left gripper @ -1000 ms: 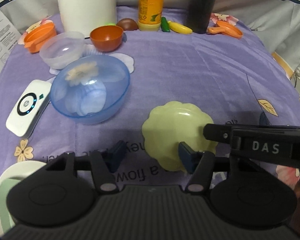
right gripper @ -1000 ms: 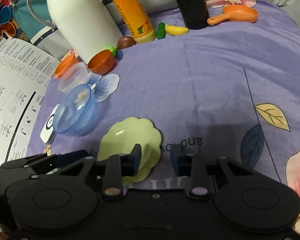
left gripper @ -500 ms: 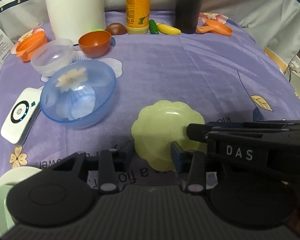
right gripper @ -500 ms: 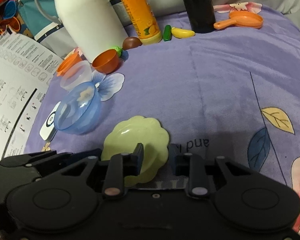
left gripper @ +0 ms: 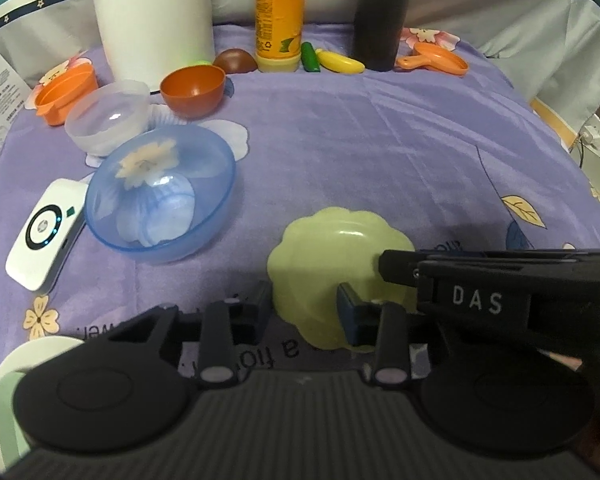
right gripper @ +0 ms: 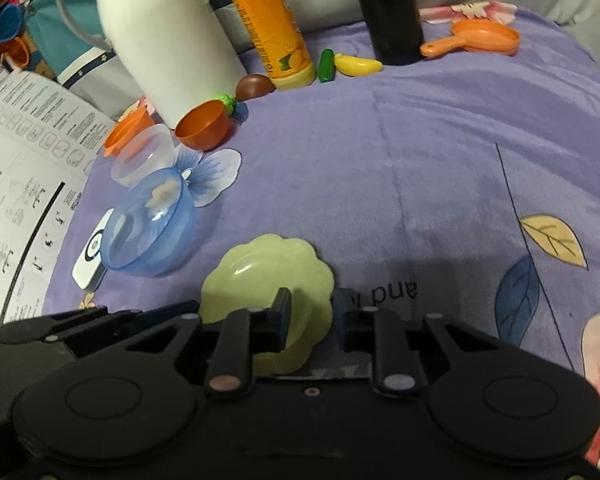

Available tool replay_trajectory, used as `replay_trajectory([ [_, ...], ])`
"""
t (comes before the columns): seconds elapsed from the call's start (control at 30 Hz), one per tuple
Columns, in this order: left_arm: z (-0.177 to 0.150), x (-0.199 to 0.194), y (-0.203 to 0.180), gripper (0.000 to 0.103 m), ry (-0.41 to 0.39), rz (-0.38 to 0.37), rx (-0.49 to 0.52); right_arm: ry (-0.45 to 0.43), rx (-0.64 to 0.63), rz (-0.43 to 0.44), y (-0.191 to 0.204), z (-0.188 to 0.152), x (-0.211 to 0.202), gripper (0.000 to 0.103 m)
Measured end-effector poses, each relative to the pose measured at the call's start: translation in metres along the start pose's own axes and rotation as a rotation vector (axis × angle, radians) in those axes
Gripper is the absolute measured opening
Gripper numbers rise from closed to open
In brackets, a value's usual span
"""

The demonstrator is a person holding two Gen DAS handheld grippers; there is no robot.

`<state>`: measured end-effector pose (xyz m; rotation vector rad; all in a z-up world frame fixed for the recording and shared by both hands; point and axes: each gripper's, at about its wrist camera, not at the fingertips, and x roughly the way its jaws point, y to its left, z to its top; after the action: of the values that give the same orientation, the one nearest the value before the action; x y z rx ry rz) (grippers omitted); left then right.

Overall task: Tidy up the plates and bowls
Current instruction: 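Carry the yellow plate over and lower it onto the green plate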

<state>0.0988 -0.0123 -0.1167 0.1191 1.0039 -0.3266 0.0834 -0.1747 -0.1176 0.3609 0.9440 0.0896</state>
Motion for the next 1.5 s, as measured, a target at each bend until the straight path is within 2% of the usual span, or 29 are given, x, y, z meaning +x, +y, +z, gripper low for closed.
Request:
replay_trajectory([
  [0.3, 0.0, -0.018, -0.005, 0.035, -0.009, -0.026, -0.003, -0.002, 0.048, 0.003, -0.006, -0.004, -0.021, 0.023],
  [0.73, -0.007, -0.072, 0.005, 0.035, -0.089, -0.043, 0.0, -0.034, 0.029, 0.022, 0.018, -0.009, -0.067, 0.023],
  [1.07, -0.031, -0.124, 0.05, 0.035, -0.152, -0.005, -0.016, -0.012, -0.033, 0.082, 0.075, -0.019, -0.083, 0.023],
  [1.5, -0.084, -0.151, 0.125, 0.035, -0.114, 0.048, -0.113, 0.093, -0.179, 0.129, 0.171, -0.054, -0.062, 0.023],
])
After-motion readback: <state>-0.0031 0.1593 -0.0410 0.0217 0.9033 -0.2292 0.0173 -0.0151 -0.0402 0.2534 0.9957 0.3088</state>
